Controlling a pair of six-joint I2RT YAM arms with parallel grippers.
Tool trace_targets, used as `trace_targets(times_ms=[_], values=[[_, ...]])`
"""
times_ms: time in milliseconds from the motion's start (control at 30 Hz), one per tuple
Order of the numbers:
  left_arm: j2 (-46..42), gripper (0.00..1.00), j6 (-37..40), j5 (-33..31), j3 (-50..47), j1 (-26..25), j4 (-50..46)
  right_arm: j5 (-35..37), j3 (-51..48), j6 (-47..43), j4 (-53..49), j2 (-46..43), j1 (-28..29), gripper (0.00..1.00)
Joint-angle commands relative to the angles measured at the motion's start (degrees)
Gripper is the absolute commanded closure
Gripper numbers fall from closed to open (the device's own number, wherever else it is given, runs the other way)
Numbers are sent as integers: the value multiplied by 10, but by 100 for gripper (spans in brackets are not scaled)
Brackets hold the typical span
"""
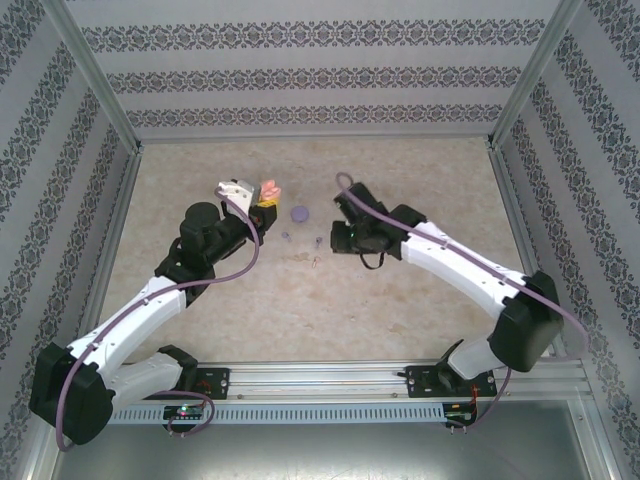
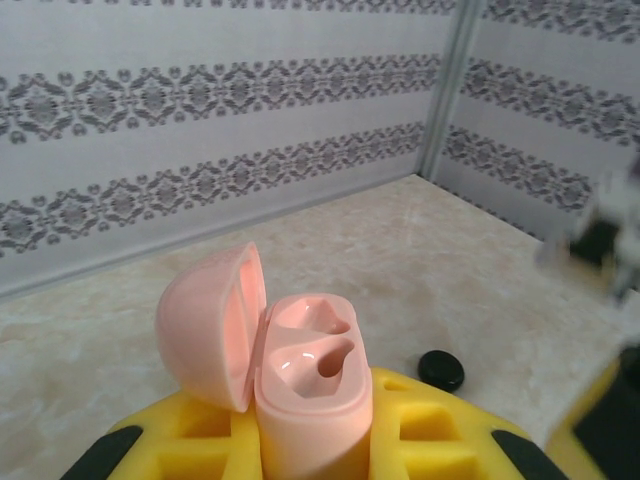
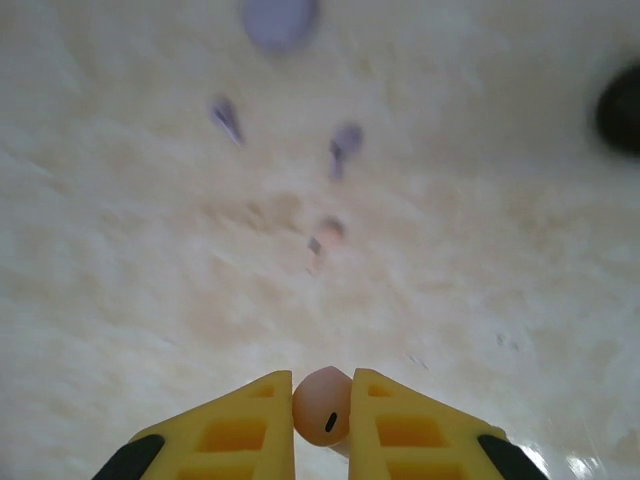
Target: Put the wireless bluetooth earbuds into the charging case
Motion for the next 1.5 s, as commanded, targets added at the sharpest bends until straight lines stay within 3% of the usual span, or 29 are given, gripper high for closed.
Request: trace_targets(times_ms=[0, 167, 367, 667, 867, 1100, 1467], values=[[-15, 100, 16, 67, -21, 8, 112, -33, 55, -3, 47, -30, -18, 83], [-7, 100, 39, 119, -34, 8, 165, -81, 127, 6, 97, -38, -47, 83], [13, 100, 38, 120, -35, 4, 232, -123, 151, 49, 198, -45, -68, 83], [71, 100, 81, 105, 20, -39, 249, -162, 61, 133, 437, -58, -70, 82], [88, 100, 101, 88, 32, -46, 266, -158, -19, 122, 567, -80, -53, 81], [95, 100, 114, 88, 45, -48, 261, -135, -59, 78, 589, -109, -19, 81], [95, 100, 133, 103, 54, -48, 240, -128, -110, 80, 615, -122, 0, 81]])
